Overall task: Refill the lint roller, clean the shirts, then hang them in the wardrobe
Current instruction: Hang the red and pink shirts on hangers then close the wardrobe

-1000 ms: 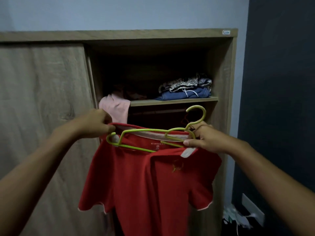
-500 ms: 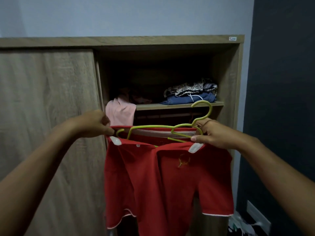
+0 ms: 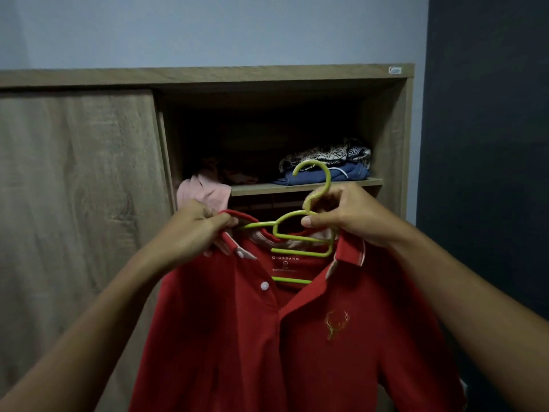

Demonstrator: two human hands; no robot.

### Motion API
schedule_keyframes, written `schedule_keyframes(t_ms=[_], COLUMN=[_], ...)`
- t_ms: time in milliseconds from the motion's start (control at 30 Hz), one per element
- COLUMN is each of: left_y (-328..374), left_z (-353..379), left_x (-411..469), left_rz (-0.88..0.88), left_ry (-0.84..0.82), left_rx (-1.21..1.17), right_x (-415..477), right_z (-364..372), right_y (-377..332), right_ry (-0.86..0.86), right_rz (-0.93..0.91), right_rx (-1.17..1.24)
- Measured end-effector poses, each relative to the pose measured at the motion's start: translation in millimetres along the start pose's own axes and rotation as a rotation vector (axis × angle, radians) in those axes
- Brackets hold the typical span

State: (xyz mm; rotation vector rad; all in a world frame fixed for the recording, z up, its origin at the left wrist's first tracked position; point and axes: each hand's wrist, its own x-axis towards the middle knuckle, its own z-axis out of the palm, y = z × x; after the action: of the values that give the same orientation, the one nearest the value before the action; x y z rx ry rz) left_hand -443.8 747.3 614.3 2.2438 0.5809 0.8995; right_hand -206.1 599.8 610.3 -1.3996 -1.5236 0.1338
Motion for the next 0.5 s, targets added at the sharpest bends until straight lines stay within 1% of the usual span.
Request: schedule_keyframes(t_ms=[67,133,233,333,400,500], left_y=[-1.6,-2.0,-1.4,1.6,2.0,3.1], left_z=[4.5,8.9,12.5,15.0,17.5,20.3], left_x=[-1.5,-4.3,-7.4,-9.7,-10.4,-9.8], left_rz=[0.01,0.002,-0.037,-0.066,-0.065,-0.031], left_ry=[0.028,0.021,0.029,0.024,0.01,0.034], left_rx=[-0.003,-0.019,-0.061,-0.119,-0.135,-0.121], right_x=[1.7,3.3,5.3,9.1,10.5,10.3], right_z=[1.2,2.4,-0.2,-8.0,-10.5,-1.1], right_y=[-4.0,-7.3,-15.1,-29.3,-39.2,-44.5], right_ry=[0.013,0.031,0.013,0.037,0.04,0.044], right_rz=[-0.003,0.016,0.076,0.142,0.152,0.109], right_rx=[0.093,0.164,0.186,0.29,0.307,0.247])
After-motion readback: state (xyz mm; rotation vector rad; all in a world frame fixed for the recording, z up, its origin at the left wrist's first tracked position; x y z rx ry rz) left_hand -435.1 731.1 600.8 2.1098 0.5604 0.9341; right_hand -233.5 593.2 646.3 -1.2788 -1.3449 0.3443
